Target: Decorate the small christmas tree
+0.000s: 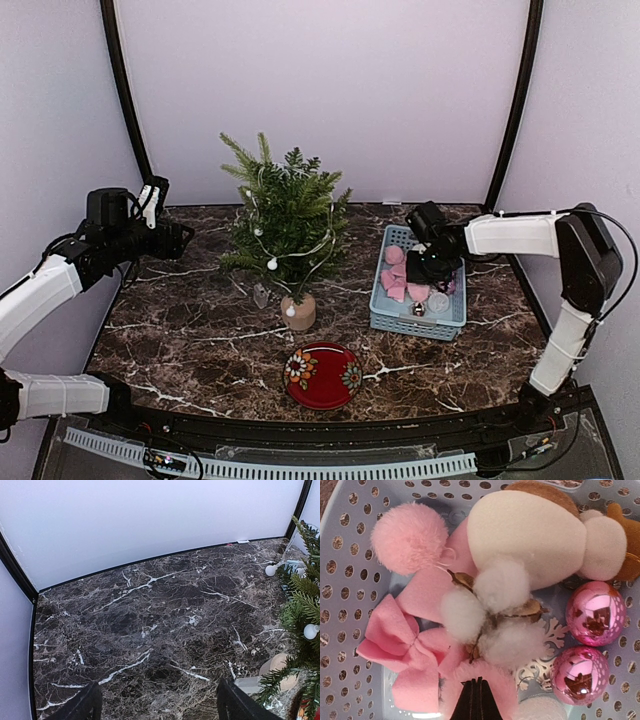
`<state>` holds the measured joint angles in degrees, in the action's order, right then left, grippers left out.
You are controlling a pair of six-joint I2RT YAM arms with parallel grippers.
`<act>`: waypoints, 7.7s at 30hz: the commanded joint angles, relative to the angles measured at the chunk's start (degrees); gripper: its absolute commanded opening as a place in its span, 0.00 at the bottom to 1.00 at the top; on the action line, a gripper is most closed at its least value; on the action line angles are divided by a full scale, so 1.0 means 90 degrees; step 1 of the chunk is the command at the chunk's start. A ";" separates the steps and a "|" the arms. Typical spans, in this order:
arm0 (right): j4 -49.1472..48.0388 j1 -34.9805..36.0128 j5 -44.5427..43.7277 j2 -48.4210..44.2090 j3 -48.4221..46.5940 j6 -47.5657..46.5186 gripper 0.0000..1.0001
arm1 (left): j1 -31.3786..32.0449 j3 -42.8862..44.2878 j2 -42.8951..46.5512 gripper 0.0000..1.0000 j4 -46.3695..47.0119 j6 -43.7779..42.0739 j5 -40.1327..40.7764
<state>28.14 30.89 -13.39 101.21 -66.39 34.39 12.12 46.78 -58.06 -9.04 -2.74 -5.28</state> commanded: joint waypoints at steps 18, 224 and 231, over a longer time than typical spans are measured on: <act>-0.1383 0.1032 0.0967 -0.3212 -0.0749 -0.0531 0.00 | -0.0023 -0.0138 0.0299 0.81 0.0173 -0.0047 -0.0170; -0.0429 0.3988 0.0166 -0.1526 -0.2626 -0.1286 0.00 | -0.0018 -0.0423 0.0894 0.82 0.0452 -0.0096 -0.0803; -0.0207 0.4012 0.0057 -0.1454 -0.2619 -0.1261 0.00 | -0.0018 -0.0423 0.0913 0.82 0.0457 -0.0096 -0.0829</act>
<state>25.10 66.32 -11.00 87.90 -88.29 22.76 12.12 43.72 -51.27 -5.67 -3.84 -12.60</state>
